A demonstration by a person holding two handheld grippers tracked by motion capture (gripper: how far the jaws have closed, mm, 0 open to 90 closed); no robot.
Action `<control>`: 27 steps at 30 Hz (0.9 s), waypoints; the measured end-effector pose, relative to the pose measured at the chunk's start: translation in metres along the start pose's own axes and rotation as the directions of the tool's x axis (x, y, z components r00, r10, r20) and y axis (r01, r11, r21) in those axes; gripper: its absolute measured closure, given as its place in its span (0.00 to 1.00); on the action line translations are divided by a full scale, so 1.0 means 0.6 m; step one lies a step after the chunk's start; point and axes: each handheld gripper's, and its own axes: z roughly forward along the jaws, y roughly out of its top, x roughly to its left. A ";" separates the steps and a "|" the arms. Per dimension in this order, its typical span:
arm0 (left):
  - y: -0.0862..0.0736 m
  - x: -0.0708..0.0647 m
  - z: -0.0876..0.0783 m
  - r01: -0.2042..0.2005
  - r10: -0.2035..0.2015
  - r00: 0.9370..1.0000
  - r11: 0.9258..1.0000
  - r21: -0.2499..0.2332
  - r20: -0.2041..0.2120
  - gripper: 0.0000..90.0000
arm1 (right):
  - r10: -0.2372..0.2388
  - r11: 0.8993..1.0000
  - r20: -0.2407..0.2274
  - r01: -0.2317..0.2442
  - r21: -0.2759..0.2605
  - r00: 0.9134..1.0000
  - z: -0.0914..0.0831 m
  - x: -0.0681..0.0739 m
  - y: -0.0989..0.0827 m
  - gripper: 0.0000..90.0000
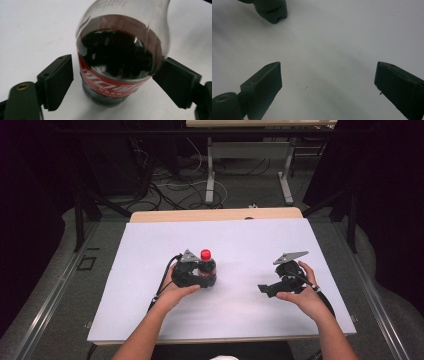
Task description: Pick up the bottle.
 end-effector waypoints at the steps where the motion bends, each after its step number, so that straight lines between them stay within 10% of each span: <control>1: 0.000 -0.001 0.001 -0.008 0.008 1.000 1.000 -0.012 -0.006 0.29 | 0.005 1.000 -0.002 -0.005 0.009 1.000 0.001 0.002 0.001 0.08; 27: 0.019 -0.023 -0.030 -0.059 0.059 0.998 0.997 -0.040 -0.015 0.34 | -0.096 0.995 -0.054 0.093 -0.046 0.994 -0.015 0.060 0.058 0.38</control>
